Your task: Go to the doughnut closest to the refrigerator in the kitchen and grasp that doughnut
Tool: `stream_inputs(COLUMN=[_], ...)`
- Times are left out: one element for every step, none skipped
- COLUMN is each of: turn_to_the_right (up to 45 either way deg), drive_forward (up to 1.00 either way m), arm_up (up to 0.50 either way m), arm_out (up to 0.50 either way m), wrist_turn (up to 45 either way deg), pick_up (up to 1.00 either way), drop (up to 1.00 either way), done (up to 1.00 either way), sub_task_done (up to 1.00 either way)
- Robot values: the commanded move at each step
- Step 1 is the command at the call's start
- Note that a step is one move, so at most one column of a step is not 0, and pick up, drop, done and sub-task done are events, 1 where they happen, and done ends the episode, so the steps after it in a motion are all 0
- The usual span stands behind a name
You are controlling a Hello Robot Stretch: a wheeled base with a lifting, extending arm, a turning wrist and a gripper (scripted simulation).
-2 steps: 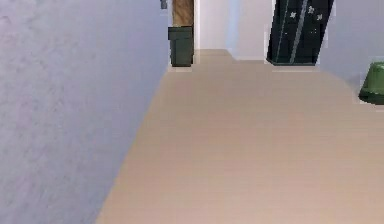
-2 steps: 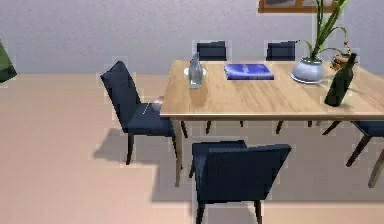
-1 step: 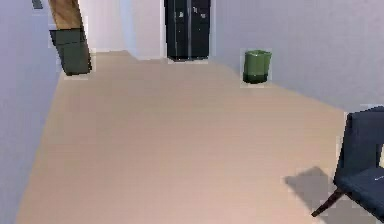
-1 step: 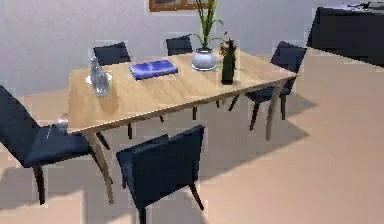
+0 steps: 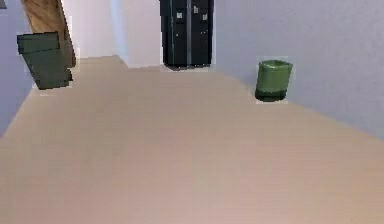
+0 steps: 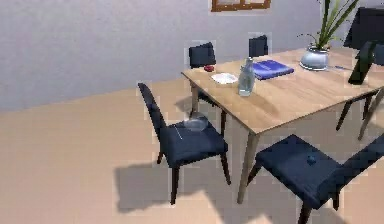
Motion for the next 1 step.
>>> stream_inputs(turn_to_the_right=[0.0], drive_forward=[1.00], arm_up=[0.00], arm_out=[0.00], wrist_turn=[0.0], pick_up=[0.00], drop=[0.00], done=[0.00], sub_task_done=[0.00])
